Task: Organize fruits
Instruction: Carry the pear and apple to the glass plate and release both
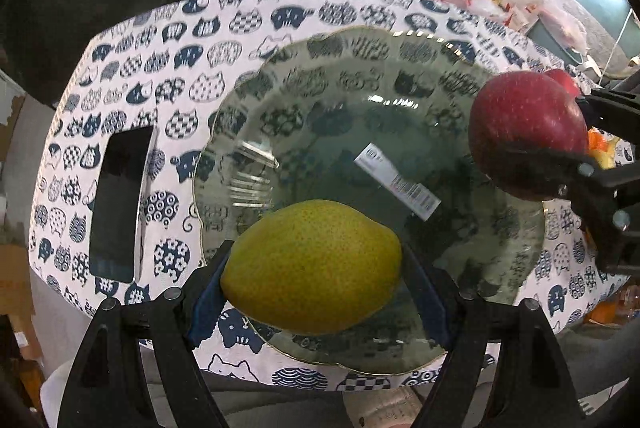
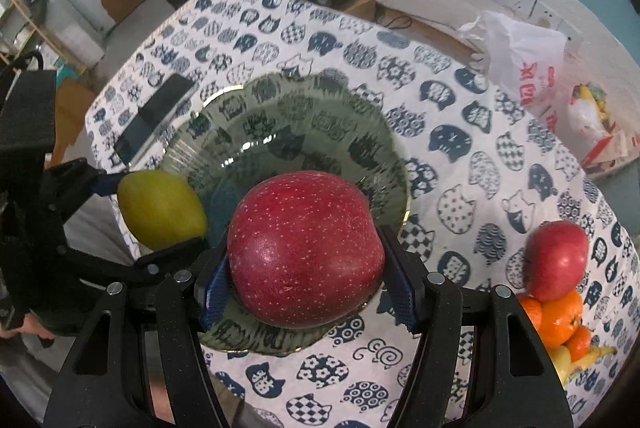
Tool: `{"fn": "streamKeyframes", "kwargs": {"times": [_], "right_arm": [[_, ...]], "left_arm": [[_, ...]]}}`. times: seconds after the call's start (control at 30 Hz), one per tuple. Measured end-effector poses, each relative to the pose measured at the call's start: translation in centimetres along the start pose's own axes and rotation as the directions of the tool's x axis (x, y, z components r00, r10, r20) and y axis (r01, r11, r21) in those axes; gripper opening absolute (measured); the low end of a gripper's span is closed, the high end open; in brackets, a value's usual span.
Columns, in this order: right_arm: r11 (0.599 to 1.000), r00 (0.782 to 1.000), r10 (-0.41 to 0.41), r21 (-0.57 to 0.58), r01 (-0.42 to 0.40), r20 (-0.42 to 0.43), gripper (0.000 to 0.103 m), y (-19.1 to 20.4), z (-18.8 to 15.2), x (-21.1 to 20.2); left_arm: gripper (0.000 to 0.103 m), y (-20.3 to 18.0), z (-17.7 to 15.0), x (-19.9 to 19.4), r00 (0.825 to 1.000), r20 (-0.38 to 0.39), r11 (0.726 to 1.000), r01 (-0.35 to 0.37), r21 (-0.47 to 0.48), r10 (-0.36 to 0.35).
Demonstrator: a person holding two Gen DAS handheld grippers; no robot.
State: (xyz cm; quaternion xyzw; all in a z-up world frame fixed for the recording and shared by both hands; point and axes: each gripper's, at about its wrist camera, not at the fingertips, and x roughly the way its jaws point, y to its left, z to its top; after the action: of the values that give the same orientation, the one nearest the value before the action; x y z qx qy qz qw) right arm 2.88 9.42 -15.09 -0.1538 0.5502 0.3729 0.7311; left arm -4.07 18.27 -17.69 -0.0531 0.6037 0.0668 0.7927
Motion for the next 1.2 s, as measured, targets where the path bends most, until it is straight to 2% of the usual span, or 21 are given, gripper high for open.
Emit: {"fn": "streamKeyframes", "kwargs": {"times": [0.2, 0.37, 0.6, 0.73, 0.83, 0.93, 1.2], "right_arm": [[0.999, 0.998, -0.014, -0.039, 0.011, -0.055, 0.066, 0.3, -0.6, 2.5], [0.997, 0.998, -0.012, -0.071, 0.008, -0.064, 0.066, 0.6, -0.8, 3.1], [0.995, 0.996, -0.015, -0.104, 0.006, -0.091, 0.065, 1.3, -1.2, 4.1], [0.998, 0.997, 0.03, -0.051, -0.034, -0.075, 0.067, 0.5, -0.8, 3.6], [0.998, 0.996, 0.061, -0.03, -0.063, -0.072, 0.067, 0.2, -0.7, 3.2], [0.997, 0.996, 0.059, -0.05, -0.062, -0.072, 0.071, 0.8, -0.8, 3.0], [0.997, 0.996, 0.056, -0.058, -0.06, -0.068, 0.073, 1.1, -1.1, 2.6]], "left_arm": [[0.083, 0.4, -0.5, 1.4, 0.999, -0.043, 1.0, 0.016, -0.011, -0.017], [0.083, 0.5, -0.9, 2.5, 0.996, -0.082, 0.999, 0.028, -0.016, -0.029], [0.083, 0.5, -1.0, 2.5, 0.997, -0.08, 1.0, 0.018, -0.014, -0.019], [0.084, 0.1, -0.7, 1.8, 0.998, -0.055, 1.0, -0.023, 0.01, 0.024], [0.084, 0.1, -0.8, 1.7, 0.998, -0.055, 1.0, -0.02, 0.009, 0.021], [0.084, 0.2, -1.0, 1.8, 0.998, -0.065, 1.0, -0.022, 0.009, 0.023], [0.084, 0.1, -1.6, 1.7, 0.997, -0.069, 1.0, -0.024, 0.017, 0.025]]}}
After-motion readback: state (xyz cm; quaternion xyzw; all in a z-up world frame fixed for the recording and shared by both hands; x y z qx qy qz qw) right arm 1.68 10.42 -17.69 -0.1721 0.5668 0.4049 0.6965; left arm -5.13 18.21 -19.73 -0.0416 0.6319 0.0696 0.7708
